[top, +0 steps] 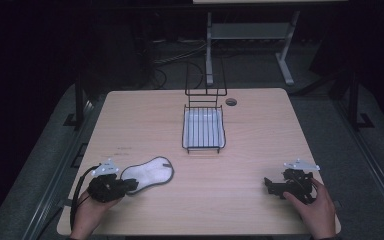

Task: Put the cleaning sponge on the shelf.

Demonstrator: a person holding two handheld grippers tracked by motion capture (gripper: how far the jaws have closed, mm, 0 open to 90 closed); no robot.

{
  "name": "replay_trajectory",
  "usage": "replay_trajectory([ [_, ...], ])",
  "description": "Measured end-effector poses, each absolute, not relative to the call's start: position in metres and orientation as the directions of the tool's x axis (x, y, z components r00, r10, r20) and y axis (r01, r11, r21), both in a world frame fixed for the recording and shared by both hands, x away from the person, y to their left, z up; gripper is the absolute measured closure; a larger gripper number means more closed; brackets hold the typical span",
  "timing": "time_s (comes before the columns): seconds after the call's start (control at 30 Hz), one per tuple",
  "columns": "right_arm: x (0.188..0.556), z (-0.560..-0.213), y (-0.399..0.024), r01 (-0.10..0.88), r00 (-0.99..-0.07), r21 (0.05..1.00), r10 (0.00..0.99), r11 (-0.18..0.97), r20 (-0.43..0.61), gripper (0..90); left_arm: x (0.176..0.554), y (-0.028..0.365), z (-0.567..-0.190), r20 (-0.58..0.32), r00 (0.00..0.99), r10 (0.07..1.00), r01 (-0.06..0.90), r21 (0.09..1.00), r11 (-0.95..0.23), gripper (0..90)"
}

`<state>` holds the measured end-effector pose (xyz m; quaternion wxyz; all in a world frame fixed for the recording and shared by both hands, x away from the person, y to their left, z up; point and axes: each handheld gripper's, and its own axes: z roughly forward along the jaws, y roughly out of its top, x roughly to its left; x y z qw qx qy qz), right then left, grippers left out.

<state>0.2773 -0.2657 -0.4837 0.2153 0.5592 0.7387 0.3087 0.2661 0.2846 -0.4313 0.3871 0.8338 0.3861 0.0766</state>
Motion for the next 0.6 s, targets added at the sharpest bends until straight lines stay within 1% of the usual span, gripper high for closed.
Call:
replay_trajectory([
  [0.03, 0.277, -0.484, -0.266, 0.692, -0.283, 0.697, 0.959, 0.186, 0.026, 0.0, 0.267, 0.285, -0.430, -0.171, 0.695, 0.698, 0.582, 0.703, -0.408, 66.8],
  [0.07, 0.277, -0.484, -0.266, 0.692, -0.283, 0.697, 0.959, 0.186, 0.026, 0.0, 0.268, 0.285, -0.429, -0.169, 0.700, 0.694, 0.580, 0.702, -0.414, 66.8],
  [0.1, 0.277, -0.484, -0.266, 0.693, -0.283, 0.697, 0.959, 0.185, 0.026, 0.0, 0.269, 0.285, -0.428, -0.171, 0.707, 0.687, 0.577, 0.701, -0.419, 63.8],
  [0.13, 0.277, -0.484, -0.266, 0.694, -0.282, 0.697, 0.959, 0.184, 0.028, 0.0, 0.270, 0.285, -0.426, -0.155, 0.720, 0.677, 0.563, 0.702, -0.437, 58.3],
  [0.23, 0.277, -0.484, -0.266, 0.694, -0.281, 0.696, 0.959, 0.182, 0.028, 0.0, 0.273, 0.286, -0.424, -0.149, 0.734, 0.662, 0.549, 0.705, -0.450, 51.5],
  [0.27, 0.277, -0.484, -0.266, 0.694, -0.281, 0.696, 0.959, 0.182, 0.028, 0.0, 0.274, 0.286, -0.423, -0.144, 0.737, 0.660, 0.542, 0.709, -0.451, 51.5],
  [0.3, 0.277, -0.484, -0.266, 0.694, -0.280, 0.696, 0.959, 0.182, 0.029, 0.0, 0.275, 0.286, -0.422, -0.143, 0.741, 0.656, 0.537, 0.713, -0.451, 46.6],
  [0.33, 0.277, -0.484, -0.266, 0.694, -0.280, 0.696, 0.959, 0.182, 0.029, 0.0, 0.276, 0.287, -0.421, -0.139, 0.749, 0.648, 0.529, 0.714, -0.458, 46.6],
  [0.37, 0.278, -0.484, -0.266, 0.693, -0.281, 0.697, 0.959, 0.183, 0.028, 0.0, 0.278, 0.287, -0.420, -0.137, 0.755, 0.641, 0.524, 0.714, -0.465, 42.1],
  [0.43, 0.278, -0.484, -0.265, 0.694, -0.280, 0.697, 0.960, 0.182, 0.028, 0.0, 0.281, 0.287, -0.419, -0.134, 0.766, 0.628, 0.514, 0.714, -0.475, 36.1],
  [0.47, 0.278, -0.484, -0.265, 0.693, -0.280, 0.697, 0.960, 0.182, 0.028, 0.0, 0.283, 0.287, -0.419, -0.139, 0.770, 0.623, 0.516, 0.710, -0.480, 36.1],
  [0.6, 0.278, -0.484, -0.266, 0.692, -0.280, 0.698, 0.959, 0.183, 0.027, 0.0, 0.293, 0.287, -0.417, -0.129, 0.787, 0.603, 0.498, 0.709, -0.499, 26.4],
])
